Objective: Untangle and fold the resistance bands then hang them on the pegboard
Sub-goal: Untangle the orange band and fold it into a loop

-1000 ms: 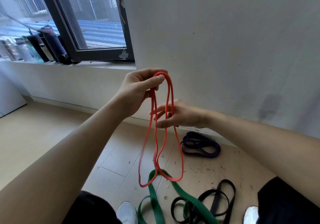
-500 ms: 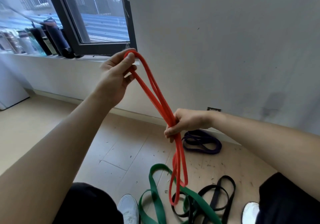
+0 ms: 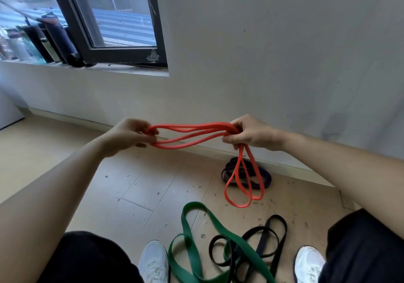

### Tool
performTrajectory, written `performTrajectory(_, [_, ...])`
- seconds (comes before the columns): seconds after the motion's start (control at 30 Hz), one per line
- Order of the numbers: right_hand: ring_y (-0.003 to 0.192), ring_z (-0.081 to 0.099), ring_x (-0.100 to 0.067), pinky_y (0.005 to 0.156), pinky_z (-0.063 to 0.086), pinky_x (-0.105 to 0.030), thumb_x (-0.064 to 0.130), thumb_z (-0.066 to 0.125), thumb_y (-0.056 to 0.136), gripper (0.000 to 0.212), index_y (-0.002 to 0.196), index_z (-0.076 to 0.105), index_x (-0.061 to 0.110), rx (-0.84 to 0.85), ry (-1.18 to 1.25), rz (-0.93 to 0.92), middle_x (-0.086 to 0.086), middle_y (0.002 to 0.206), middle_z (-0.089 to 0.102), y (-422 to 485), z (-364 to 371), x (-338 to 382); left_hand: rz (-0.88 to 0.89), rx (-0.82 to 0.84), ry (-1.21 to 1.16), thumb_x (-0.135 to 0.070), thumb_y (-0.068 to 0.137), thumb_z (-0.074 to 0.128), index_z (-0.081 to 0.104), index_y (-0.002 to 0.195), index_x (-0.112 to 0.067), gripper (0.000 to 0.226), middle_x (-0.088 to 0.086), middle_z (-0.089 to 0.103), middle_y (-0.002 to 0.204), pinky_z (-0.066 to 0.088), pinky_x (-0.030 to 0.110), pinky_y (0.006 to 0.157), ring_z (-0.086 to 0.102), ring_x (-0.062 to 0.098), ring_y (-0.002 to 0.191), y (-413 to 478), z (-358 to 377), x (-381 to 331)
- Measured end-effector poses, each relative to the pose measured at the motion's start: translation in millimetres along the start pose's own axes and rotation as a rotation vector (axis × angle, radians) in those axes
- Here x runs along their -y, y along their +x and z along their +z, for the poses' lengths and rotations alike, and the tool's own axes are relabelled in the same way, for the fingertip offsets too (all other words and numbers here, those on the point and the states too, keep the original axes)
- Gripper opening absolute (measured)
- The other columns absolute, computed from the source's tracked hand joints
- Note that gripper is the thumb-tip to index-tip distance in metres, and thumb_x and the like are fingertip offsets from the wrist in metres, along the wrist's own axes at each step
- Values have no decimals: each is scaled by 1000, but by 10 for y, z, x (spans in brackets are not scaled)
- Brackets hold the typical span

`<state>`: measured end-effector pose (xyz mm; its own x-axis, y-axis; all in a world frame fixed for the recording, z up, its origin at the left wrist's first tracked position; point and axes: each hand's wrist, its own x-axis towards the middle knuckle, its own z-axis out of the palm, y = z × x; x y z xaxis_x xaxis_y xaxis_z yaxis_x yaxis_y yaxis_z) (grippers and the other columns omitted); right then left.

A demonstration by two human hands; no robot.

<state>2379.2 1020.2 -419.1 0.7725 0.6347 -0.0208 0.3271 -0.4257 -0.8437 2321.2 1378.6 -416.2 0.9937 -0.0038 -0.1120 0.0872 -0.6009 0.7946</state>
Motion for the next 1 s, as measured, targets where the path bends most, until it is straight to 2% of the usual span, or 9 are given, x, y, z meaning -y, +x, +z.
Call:
performTrajectory(0.17, [66,68,-13,65,57,-22,13,74,91,8,96,74,7,-73,-194,-76,-6,78,71,-86,-197,135,15,269,291,-9,86,78,77,90,-16,9,0,76,85,58,26,75,71,15,83,67,293,-39])
performTrajectory(0.23, [69,69,-13,65,56,-20,13,75,90,9,97,75,8,-82,-260,-86,-6,80,72,-122,-280,196,38,364,361,-11,85,79,77,95,-18,12,1,76,91,61,30,81,72,17,87,107,449,-74])
performTrajectory(0.3, [69,70,-10,64,55,-18,12,76,89,7,95,76,8,-79,-287,-87,-4,79,73,-152,-327,237,84,420,402,-14,86,79,74,109,-20,24,0,76,104,61,29,88,73,11,95,140,625,-149])
performTrajectory(0.37, [70,71,-11,65,55,-18,12,79,86,7,92,78,9,-53,-300,-81,-3,78,75,-175,-321,254,158,382,376,-21,86,79,66,126,-21,41,-4,71,118,58,21,85,68,6,104,153,796,-320])
performTrajectory(0.43, [71,73,-11,65,55,-18,14,82,83,8,90,79,10,-27,-338,-69,-1,78,76,-182,-281,243,263,306,269,-31,86,79,62,131,-24,49,-9,68,122,57,19,85,66,5,109,129,943,-584])
performTrajectory(0.57, [67,73,-7,61,52,-15,17,84,81,7,84,79,14,-27,-387,-53,4,72,75,-184,-246,252,448,257,193,-38,80,83,71,121,-23,45,-11,74,108,58,20,87,70,2,101,64,1198,-993])
performTrajectory(0.8, [58,68,-1,50,46,-10,13,84,81,8,84,77,10,-5,-410,-32,3,70,74,-254,-243,373,546,47,311,-40,78,84,78,95,-20,27,-5,76,84,63,39,77,73,9,78,136,1352,-1070])
performTrajectory(0.93, [57,67,-2,51,45,-11,11,84,81,9,84,75,9,54,-381,41,7,63,70,-274,-286,323,552,75,275,-31,83,81,77,94,-15,19,-5,76,81,63,30,75,73,7,74,86,1189,-1183])
performTrajectory(1.0, [63,69,-7,59,50,-15,13,84,82,9,86,77,9,90,-332,66,4,67,73,-280,-294,251,536,100,228,-27,83,80,77,94,-15,17,-5,77,83,61,24,76,74,6,77,62,1076,-1194])
